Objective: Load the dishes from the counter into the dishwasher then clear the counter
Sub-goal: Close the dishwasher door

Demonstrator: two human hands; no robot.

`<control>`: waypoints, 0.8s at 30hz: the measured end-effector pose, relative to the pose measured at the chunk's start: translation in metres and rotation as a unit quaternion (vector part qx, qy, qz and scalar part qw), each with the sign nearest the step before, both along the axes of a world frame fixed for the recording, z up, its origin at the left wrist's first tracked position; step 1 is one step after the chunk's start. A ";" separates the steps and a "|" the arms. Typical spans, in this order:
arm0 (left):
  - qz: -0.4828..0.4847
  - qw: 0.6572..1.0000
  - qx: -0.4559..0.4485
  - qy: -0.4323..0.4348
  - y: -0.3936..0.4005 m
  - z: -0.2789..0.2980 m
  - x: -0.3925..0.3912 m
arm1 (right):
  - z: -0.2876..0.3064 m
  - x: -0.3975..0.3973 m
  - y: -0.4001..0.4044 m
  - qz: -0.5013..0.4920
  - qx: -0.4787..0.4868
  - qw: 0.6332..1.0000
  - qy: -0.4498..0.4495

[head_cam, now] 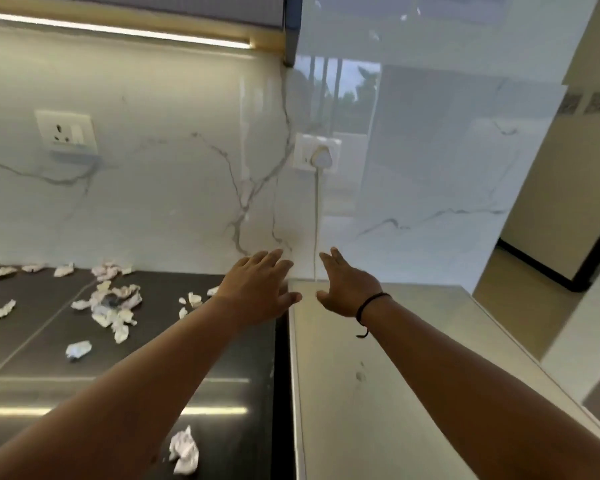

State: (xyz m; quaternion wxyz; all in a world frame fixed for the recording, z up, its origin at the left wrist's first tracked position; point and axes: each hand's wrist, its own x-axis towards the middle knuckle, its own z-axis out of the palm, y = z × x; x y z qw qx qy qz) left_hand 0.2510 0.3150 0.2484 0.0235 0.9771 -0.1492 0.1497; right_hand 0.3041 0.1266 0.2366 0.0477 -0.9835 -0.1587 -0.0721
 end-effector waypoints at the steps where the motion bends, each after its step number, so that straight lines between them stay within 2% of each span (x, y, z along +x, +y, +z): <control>1: -0.010 1.000 -0.003 0.012 -0.004 -0.013 -0.010 | -0.019 -0.015 -0.004 0.005 -0.003 1.000 0.021; 4: -0.032 0.996 -0.004 0.083 -0.023 -0.059 -0.047 | -0.082 -0.068 -0.024 -0.001 -0.025 0.993 0.119; 8: -0.077 0.980 0.014 0.181 -0.056 -0.125 -0.103 | -0.168 -0.143 -0.064 -0.021 -0.079 0.966 0.247; 13: -0.107 0.956 0.032 0.270 -0.095 -0.197 -0.182 | -0.211 -0.220 -0.130 0.010 -0.039 0.986 0.165; 18: -0.034 0.974 0.075 0.211 -0.113 -0.232 -0.224 | -0.226 -0.252 -0.223 -0.014 -0.045 0.993 0.104; 21: -0.015 0.988 0.037 0.149 -0.115 -0.245 -0.230 | -0.227 -0.246 -0.264 -0.021 -0.058 0.994 0.090; 24: 0.022 0.995 0.006 0.094 -0.127 -0.259 -0.227 | -0.229 -0.222 -0.287 0.022 -0.062 0.996 0.062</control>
